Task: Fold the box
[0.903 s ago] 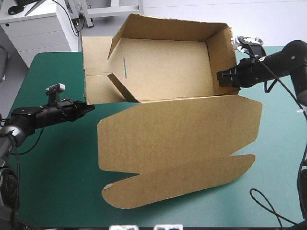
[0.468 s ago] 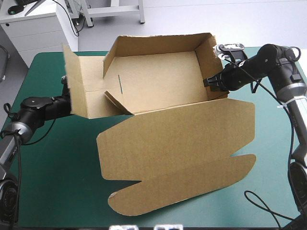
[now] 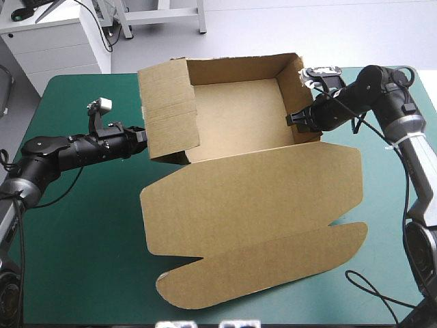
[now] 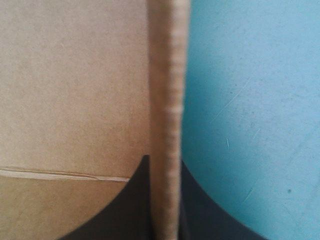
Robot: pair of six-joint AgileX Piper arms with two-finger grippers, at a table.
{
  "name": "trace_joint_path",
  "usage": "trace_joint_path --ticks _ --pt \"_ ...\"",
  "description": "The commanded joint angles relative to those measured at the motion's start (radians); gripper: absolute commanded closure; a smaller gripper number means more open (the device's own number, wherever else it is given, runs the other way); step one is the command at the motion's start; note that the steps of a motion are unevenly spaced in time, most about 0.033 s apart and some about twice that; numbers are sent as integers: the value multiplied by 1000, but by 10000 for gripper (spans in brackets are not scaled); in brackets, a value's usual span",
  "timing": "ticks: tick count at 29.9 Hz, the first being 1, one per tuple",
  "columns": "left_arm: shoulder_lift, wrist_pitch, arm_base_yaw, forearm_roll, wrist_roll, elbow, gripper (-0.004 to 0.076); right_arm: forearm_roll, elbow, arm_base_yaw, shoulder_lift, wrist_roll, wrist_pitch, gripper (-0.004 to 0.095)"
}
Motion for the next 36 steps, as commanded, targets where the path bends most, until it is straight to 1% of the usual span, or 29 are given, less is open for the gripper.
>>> trace_joint_path --ticks 1,4,9,12,15,17,19,21,23,24,25,26,36 --pt "-72 27 -8 -113 -11 -33 731 19 -32 -1 -43 3 -51 921" --pt "-89 27 -8 -137 -13 -46 731 17 -32 -1 -43 3 -53 921" --pt "-91 55 -8 -137 -56 -94 731 14 -32 -1 -43 1 -57 921" --pt "-91 93 -8 -137 -56 -115 731 14 -32 -1 -43 -1 -57 921" --pt "-91 97 -8 -137 -56 -118 713 12 -32 -1 -43 -1 -57 921" --pt "-91 99 -8 -137 -56 -118 645 12 -32 -1 -43 -1 -57 921" --pt "-91 109 -8 -137 -35 -118 540 11 -32 -1 -43 -1 -57 921" --pt "-91 113 -8 -137 -55 -118 400 11 -32 -1 -43 -1 -57 921" --pt "-91 133 -8 -137 -81 -118 287 6 -32 -1 -43 -1 -57 921" --pt "-91 141 -8 -137 -107 -118 244 -1 -32 -1 -43 -1 -55 921" --pt "-91 143 -8 -137 -126 -118 218 -8 -32 -1 -43 -1 -55 921" --pt "-91 143 -8 -137 -140 -118 209 -13 -32 -1 -43 -1 -53 921" --pt "-91 156 -8 -137 -140 -118 211 -33 -32 -1 -43 2 -50 921"
